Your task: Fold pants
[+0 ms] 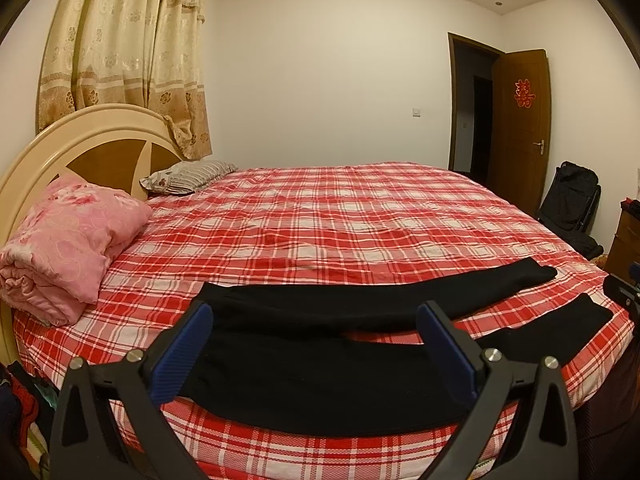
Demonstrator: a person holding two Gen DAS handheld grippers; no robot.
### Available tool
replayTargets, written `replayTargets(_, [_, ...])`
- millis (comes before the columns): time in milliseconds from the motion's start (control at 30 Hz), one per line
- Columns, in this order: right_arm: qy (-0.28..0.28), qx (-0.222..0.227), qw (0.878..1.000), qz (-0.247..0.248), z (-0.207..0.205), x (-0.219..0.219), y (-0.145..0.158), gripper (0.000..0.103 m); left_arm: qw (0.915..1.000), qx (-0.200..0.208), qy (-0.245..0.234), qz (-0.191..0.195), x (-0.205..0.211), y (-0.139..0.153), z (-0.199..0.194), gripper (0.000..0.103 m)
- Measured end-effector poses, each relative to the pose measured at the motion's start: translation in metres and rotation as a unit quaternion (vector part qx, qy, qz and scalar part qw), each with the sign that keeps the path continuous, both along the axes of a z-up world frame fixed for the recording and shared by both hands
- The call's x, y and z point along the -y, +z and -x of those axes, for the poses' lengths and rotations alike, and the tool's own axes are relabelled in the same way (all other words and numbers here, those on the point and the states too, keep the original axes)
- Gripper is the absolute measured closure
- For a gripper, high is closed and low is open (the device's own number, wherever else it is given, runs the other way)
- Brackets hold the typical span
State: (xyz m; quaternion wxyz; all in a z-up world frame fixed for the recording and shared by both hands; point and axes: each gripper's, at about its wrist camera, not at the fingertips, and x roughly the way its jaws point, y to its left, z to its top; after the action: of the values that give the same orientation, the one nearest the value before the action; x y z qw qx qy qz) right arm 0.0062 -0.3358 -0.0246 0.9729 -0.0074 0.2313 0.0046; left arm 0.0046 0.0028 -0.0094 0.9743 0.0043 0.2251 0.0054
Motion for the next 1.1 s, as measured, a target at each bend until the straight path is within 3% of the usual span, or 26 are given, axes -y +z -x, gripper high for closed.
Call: replayTargets(1100, [-0.001, -0.009, 1.000, 0.001, -0.004, -0.002, -0.004, 0.001, 0.9999, -0.011, 0.000, 0.001, -0.011, -0.005, -0.003, 0.000])
